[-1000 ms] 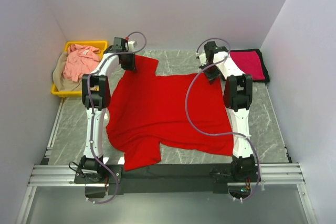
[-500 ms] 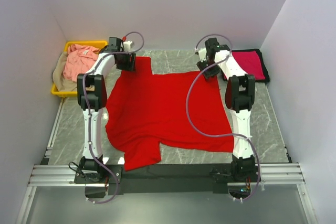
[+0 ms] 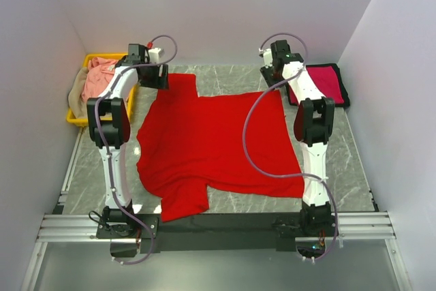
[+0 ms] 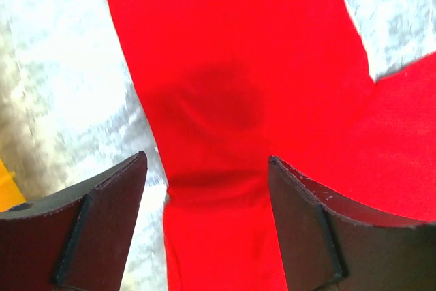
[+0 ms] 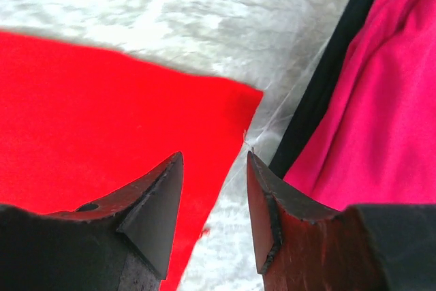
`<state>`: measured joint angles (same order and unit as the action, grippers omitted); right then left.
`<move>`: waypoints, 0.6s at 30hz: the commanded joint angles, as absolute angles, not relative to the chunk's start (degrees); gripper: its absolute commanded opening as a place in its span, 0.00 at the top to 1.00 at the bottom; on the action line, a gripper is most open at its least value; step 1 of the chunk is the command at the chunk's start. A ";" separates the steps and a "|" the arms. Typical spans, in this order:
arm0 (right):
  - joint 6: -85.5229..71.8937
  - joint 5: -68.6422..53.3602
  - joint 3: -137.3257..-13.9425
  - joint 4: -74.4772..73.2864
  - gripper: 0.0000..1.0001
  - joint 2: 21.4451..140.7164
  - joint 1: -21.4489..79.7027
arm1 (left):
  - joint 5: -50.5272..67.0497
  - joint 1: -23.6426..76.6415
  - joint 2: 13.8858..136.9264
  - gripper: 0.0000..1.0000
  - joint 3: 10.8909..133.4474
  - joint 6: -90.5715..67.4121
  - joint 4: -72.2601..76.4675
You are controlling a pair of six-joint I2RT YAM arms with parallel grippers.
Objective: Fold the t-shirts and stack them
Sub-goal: Flatten the tshirt out
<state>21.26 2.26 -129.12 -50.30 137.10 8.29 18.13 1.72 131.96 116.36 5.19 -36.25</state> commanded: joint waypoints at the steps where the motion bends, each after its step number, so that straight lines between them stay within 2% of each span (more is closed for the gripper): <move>1: 16.44 3.61 -131.22 -47.11 0.50 139.39 5.81 | 19.07 1.49 127.36 0.23 113.65 5.01 -36.47; 3: 14.69 3.25 -130.87 -46.06 0.47 139.66 4.75 | 19.16 1.49 126.57 0.22 112.25 4.57 -36.39; 8: 14.76 1.85 -131.84 -47.11 0.47 142.03 4.31 | 18.72 1.49 125.95 0.21 110.57 4.13 -36.39; 12: 15.64 1.32 -131.75 -46.76 0.53 143.70 4.22 | 17.93 1.32 126.39 0.21 109.69 4.22 -36.39; 18: 14.50 -3.06 -134.20 -46.76 0.55 145.19 3.78 | 18.02 0.97 126.65 0.21 108.46 3.60 -35.68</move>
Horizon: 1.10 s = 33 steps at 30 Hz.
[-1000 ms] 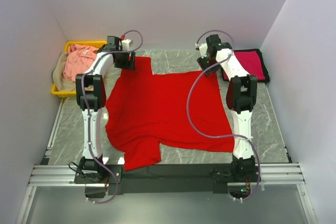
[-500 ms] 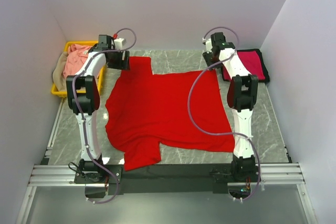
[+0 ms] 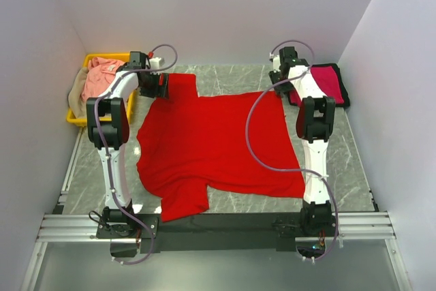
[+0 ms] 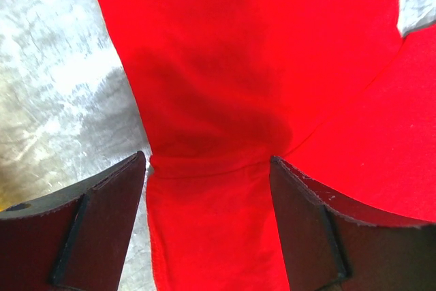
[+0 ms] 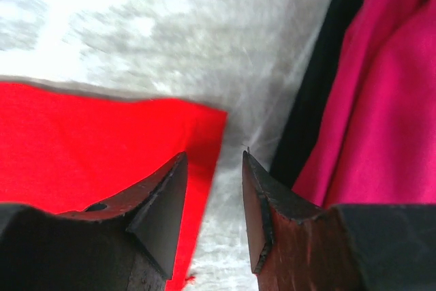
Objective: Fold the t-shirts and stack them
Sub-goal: Flatten the tshirt out
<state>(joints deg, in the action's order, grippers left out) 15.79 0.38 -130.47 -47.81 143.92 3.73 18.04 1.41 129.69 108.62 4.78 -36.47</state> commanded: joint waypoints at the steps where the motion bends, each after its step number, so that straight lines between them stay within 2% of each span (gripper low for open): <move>1: 14.41 -3.69 -134.30 -46.76 0.55 145.20 3.78 | 18.02 0.88 126.65 0.21 108.54 3.52 -35.77; 6: 12.92 -6.85 -133.59 -45.35 0.55 145.37 3.69 | 17.67 0.88 127.35 0.21 110.12 3.43 -36.47; 14: 10.46 -4.57 -135.27 -46.23 0.57 148.36 3.43 | 16.08 0.70 128.32 0.21 110.48 2.64 -37.09; 17: 10.20 -4.22 -134.83 -46.05 0.63 148.45 3.43 | 16.08 0.44 128.06 0.21 109.25 1.59 -35.60; 19: 10.20 -4.22 -134.82 -45.97 0.74 148.27 3.52 | 16.87 0.18 128.14 0.22 109.42 0.71 -35.07; 22: 10.90 -4.83 -134.47 -45.97 0.98 148.01 3.43 | 17.84 0.18 129.28 0.25 111.35 0.53 -35.33; 33: 12.39 -4.92 -130.52 -43.86 1.00 144.76 3.87 | 16.09 0.35 135.43 0.40 116.89 1.32 -35.68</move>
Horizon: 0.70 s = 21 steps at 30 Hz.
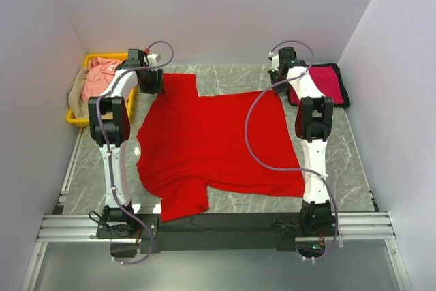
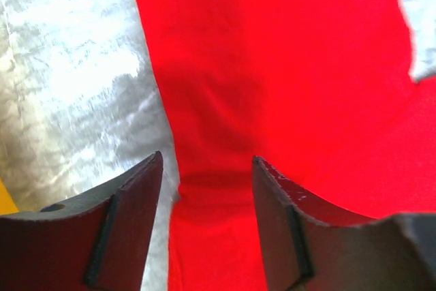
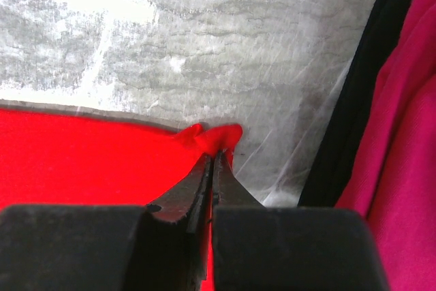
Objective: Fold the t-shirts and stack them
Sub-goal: Flatten the tshirt out
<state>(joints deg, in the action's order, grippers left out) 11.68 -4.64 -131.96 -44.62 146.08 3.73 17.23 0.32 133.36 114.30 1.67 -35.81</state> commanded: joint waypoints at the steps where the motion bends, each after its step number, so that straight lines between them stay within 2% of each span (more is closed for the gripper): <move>1: 12.48 -4.92 -130.34 -43.94 1.00 144.67 3.87 | 14.87 0.44 135.70 0.41 116.98 1.32 -35.86; 10: 12.57 -5.19 -130.17 -44.56 1.00 144.05 3.87 | 13.98 2.55 136.14 0.45 113.11 3.51 -33.75; 16: 12.57 -5.10 -129.29 -44.56 1.00 143.17 3.87 | 12.66 4.13 137.81 0.55 113.38 4.66 -34.01; 17: 12.57 -5.10 -129.20 -44.56 1.00 143.09 3.78 | 12.13 4.04 138.42 0.59 113.64 4.57 -33.84; 19: 12.83 -5.10 -129.11 -44.56 1.00 142.74 3.78 | 10.47 3.87 139.04 0.78 115.30 4.13 -33.75; 20: 13.01 -5.10 -129.37 -44.73 1.00 142.65 3.78 | 9.85 3.69 139.48 0.90 115.83 3.96 -33.66; 21: 13.01 -5.18 -129.55 -44.74 1.00 142.30 3.69 | 9.50 3.17 139.48 0.95 116.62 3.78 -33.49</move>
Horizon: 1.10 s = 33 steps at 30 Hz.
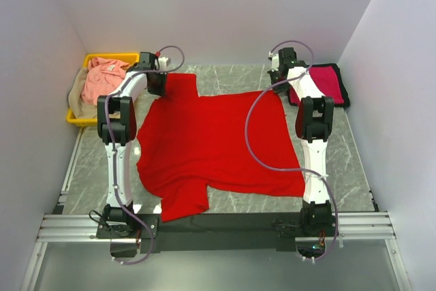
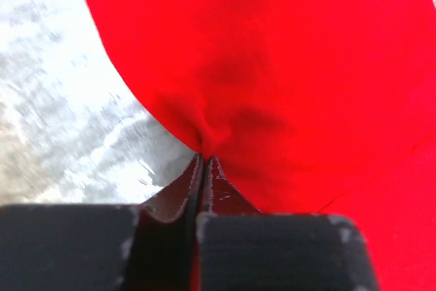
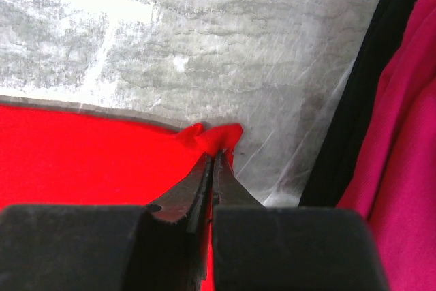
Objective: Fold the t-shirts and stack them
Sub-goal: Flatten the tshirt out, then fold the tshirt
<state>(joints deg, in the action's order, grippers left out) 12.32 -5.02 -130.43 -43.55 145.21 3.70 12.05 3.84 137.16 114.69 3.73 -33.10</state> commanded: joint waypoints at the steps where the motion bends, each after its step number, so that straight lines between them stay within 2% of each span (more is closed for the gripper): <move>1: 13.18 -5.53 -129.81 -44.82 1.00 142.21 3.69 | 9.32 2.90 139.66 0.99 118.28 3.69 -33.40; 9: 12.04 -8.96 -128.15 -39.73 1.00 136.07 1.85 | 18.36 0.09 136.59 1.00 124.45 5.18 -31.30; 22: 13.00 -15.47 -127.27 -37.26 1.00 132.28 1.06 | 27.07 -1.49 127.46 1.00 113.92 7.03 -24.35; 33: 16.43 -19.68 -117.08 -38.49 1.00 123.84 0.26 | 31.02 -2.28 114.53 1.00 99.15 15.28 -22.23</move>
